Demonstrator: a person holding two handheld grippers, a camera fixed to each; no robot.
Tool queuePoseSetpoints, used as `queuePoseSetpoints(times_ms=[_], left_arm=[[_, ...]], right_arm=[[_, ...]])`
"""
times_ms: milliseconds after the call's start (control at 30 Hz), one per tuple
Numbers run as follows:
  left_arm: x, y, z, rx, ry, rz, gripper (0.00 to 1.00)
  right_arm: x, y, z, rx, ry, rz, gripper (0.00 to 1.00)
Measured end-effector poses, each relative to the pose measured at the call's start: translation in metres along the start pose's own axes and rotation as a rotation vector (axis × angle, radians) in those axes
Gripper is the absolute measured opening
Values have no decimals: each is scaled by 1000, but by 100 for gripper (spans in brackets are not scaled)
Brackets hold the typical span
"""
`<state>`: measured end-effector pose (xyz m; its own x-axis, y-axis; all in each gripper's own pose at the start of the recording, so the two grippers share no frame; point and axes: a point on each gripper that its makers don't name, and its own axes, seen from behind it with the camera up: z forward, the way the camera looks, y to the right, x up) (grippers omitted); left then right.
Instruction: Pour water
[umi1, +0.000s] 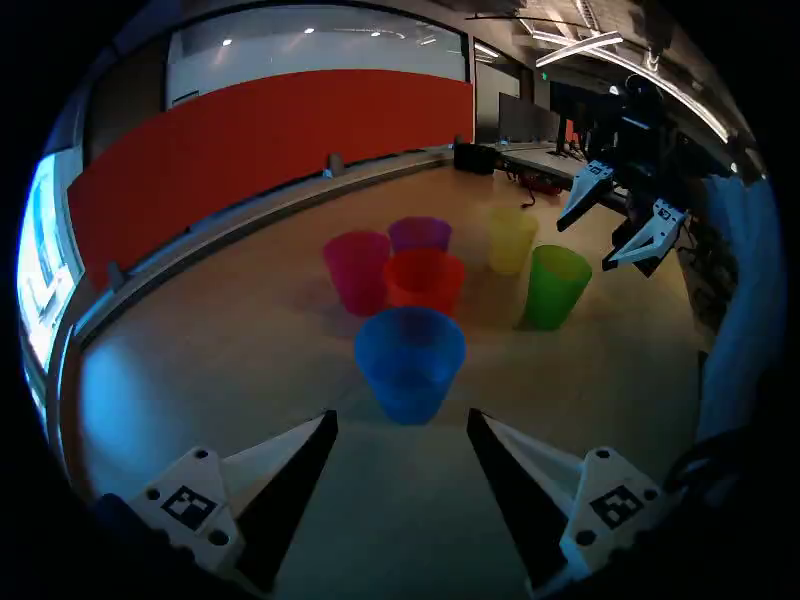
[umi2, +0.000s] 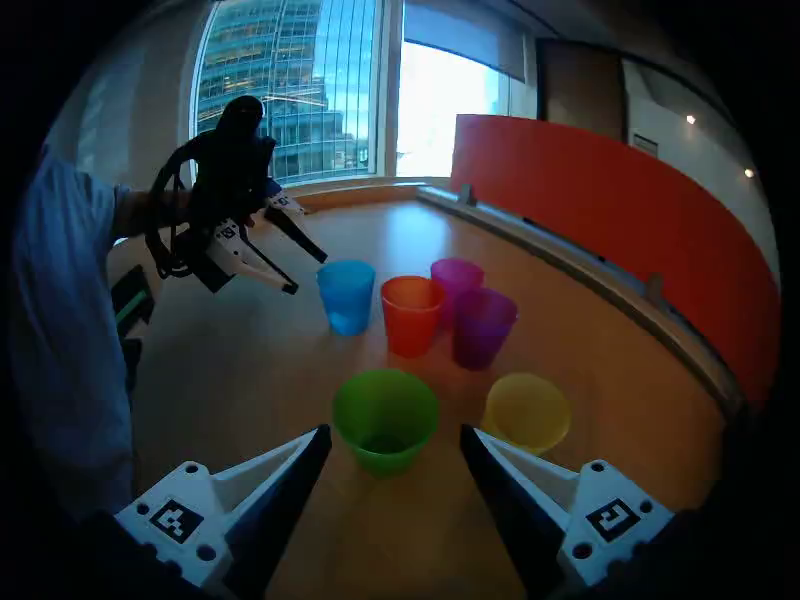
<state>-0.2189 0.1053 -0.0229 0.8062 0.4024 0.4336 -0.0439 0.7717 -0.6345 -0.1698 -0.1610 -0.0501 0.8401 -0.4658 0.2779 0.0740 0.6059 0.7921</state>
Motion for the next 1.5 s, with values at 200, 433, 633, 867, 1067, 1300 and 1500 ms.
queuePoseSetpoints(times_ms=[200,433,633,867,1067,1300,1500], left_arm=[[-1,0,15,-18,-17,-8,96],[3,1,29,-41,-26,-10,96],[10,3,38,-56,-24,-6,96],[17,6,47,-69,-20,-1,96],[20,8,53,-80,-19,-5,97],[20,6,55,-79,-22,-5,95],[21,7,57,-79,-22,3,91]], right_arm=[[-7,-2,8,13,-14,3,100],[-14,-4,16,25,-30,-2,100],[-15,-5,22,32,-33,-5,100],[-13,-4,24,37,-33,1,100],[-15,-3,25,38,-34,0,100],[-15,-2,28,40,-33,1,100],[-14,-3,31,45,-31,2,100]])
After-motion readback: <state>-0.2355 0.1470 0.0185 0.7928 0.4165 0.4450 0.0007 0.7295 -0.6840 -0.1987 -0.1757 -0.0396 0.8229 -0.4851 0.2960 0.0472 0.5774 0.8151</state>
